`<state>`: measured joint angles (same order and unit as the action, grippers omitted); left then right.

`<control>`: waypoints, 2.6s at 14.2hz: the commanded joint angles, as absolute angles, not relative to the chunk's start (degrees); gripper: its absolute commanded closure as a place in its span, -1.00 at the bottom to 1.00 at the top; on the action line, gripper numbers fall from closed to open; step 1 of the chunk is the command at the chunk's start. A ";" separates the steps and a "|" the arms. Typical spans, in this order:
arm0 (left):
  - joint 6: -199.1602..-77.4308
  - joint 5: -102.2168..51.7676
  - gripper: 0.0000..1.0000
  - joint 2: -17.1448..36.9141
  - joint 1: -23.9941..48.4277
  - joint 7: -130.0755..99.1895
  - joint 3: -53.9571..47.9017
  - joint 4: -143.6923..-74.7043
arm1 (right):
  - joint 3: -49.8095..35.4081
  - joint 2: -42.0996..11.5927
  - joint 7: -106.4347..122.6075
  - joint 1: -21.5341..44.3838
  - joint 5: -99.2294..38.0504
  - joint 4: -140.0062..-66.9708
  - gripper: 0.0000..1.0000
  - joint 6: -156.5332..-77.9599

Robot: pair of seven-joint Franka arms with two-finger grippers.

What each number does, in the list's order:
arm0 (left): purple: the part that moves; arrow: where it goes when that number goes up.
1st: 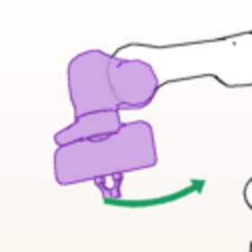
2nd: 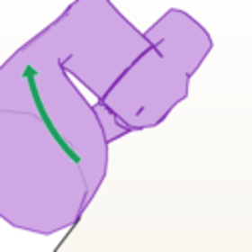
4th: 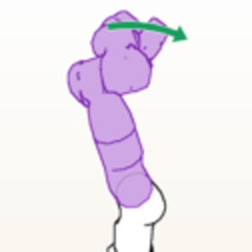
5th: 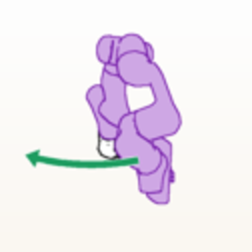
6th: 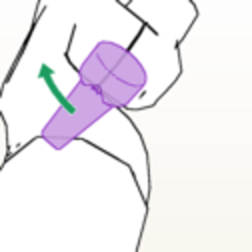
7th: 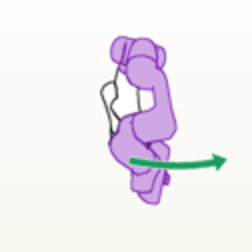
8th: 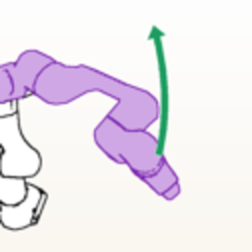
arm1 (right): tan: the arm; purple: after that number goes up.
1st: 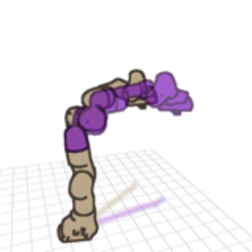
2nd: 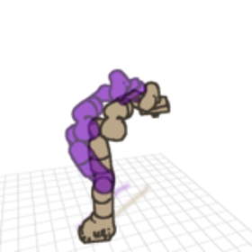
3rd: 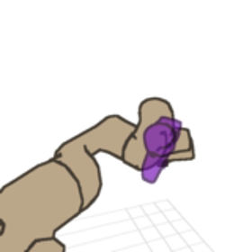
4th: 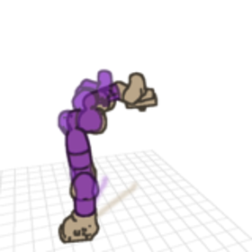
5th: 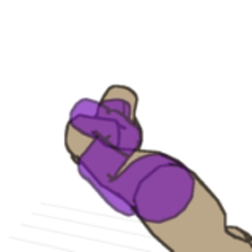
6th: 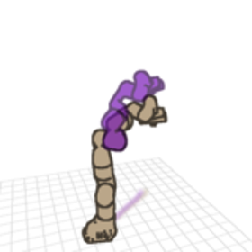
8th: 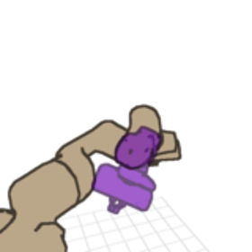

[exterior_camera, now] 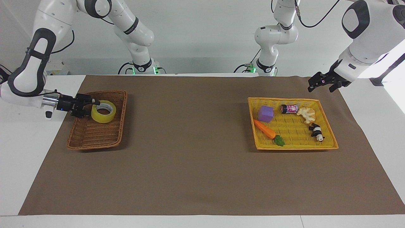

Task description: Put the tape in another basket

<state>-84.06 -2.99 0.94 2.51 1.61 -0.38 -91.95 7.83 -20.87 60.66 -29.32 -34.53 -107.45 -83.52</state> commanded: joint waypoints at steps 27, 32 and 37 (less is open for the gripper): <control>-83.76 -1.85 -1.00 0.70 2.37 1.32 -0.44 -92.02 | 4.99 -2.55 7.47 0.25 4.58 -83.94 -1.00 -78.40; -83.76 -1.85 -1.00 0.70 2.37 1.32 -0.44 -92.02 | 9.49 -0.62 7.30 2.11 2.90 -84.72 -1.00 -77.26; -83.76 -1.85 -1.00 0.70 2.37 1.32 -0.44 -92.02 | 10.02 -0.17 7.12 2.02 2.11 -85.17 -1.00 -77.08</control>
